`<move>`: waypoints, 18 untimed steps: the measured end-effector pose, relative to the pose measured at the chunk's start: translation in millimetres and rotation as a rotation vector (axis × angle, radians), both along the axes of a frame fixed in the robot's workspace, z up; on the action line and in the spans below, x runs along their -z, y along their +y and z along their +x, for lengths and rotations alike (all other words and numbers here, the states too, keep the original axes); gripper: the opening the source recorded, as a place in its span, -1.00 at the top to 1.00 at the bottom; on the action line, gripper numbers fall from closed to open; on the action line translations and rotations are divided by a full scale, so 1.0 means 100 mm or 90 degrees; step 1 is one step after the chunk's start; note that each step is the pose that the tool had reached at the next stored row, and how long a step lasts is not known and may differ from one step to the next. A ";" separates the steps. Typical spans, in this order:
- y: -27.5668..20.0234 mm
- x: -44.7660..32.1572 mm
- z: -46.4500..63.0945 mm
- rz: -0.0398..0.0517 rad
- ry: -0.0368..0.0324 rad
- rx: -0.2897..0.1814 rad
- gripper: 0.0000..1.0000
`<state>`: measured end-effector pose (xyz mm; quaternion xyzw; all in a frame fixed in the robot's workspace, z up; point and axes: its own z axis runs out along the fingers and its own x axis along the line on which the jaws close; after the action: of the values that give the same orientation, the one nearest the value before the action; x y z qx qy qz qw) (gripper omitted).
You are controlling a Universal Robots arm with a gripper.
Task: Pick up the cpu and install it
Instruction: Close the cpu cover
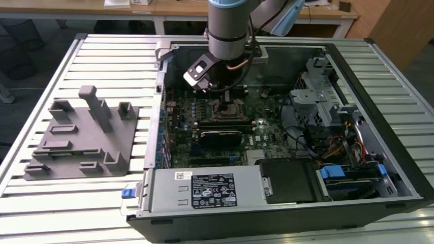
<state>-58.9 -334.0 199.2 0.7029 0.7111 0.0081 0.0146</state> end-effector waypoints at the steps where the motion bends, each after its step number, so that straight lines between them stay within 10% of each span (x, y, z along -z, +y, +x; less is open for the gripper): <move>1: 0.000 0.000 0.01 0.0000 0.0001 0.000 0.79; 11: 0.000 -0.020 0.07 -0.0001 0.0004 0.000 0.79; 18: 0.000 -0.192 0.07 0.0000 0.0004 0.000 0.79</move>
<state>-51.9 -334.0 218.4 0.7029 0.7111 0.0079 0.0144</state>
